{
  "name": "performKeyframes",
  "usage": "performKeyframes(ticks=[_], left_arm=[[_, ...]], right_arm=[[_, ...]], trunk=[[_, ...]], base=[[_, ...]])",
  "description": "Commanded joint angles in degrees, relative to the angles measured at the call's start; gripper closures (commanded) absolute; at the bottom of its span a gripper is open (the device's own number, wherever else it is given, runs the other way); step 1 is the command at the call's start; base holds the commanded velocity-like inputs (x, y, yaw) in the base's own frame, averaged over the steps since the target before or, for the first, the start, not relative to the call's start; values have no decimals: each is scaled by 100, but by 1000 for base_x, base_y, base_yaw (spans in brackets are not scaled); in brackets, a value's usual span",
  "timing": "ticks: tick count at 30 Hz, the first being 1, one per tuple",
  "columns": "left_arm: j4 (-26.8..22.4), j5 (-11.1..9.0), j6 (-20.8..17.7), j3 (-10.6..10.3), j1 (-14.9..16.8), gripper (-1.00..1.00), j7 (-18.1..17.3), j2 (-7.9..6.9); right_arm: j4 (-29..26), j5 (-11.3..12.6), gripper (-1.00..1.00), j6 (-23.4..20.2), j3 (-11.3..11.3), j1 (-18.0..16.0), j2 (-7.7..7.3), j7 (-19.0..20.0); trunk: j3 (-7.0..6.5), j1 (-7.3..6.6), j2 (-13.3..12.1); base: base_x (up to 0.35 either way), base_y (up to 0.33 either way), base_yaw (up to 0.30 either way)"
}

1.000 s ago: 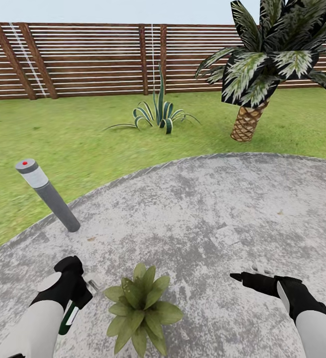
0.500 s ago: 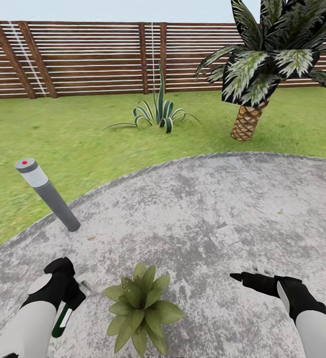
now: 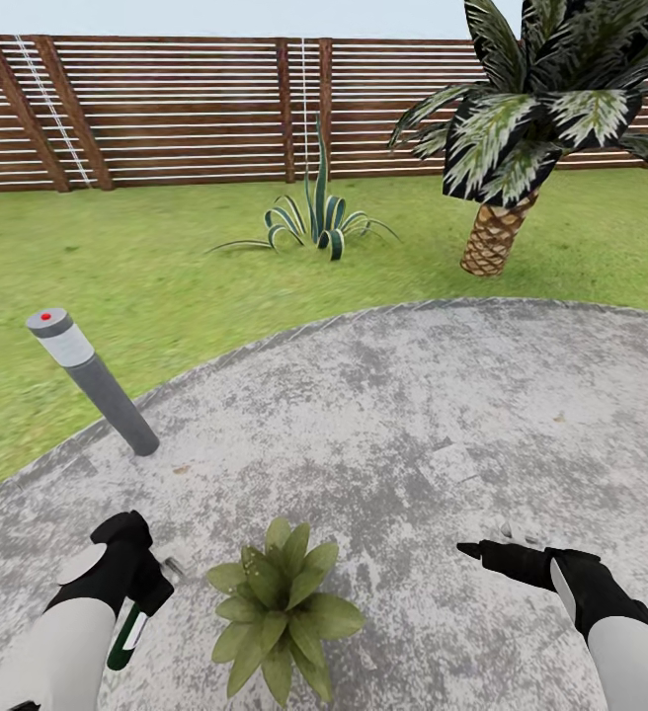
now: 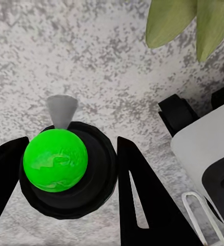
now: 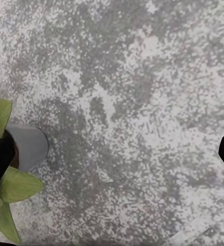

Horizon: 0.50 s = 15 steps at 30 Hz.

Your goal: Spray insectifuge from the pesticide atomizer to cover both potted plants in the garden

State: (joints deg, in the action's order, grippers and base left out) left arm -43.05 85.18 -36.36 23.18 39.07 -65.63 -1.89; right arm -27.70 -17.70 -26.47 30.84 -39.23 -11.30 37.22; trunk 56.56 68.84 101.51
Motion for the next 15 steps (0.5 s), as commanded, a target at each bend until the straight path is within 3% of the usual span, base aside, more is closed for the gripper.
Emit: performKeyframes(ticks=[1, 4, 7, 10, 15], left_arm=[[-7, 25, -46, 13, 4, 100, -37, 4], [-10, -66, -46, 18, 4, 100, -37, 4], [-11, -512, -46, 21, 4, 100, -37, -4], [-17, -747, -46, 24, 5, 100, -37, -17], [-19, -805, -45, 29, 4, 100, -31, -30]], right_arm=[[-8, -58, -100, -25, 47, -6, 5, 49], [-8, -58, -100, -25, 46, -6, 5, 49], [-8, -58, -100, -26, 45, -6, 5, 49], [-8, -58, -100, -25, 45, -6, 5, 49], [-8, -58, -100, -25, 45, -6, 5, 49]], trunk=[[4, 0, 2], [47, 44, 82], [117, 109, 203], [156, 131, 243], [182, 131, 243]], base=[[0, 0, 0], [0, 0, 0], [0, 0, 0], [0, 0, 0], [0, 0, 0]])
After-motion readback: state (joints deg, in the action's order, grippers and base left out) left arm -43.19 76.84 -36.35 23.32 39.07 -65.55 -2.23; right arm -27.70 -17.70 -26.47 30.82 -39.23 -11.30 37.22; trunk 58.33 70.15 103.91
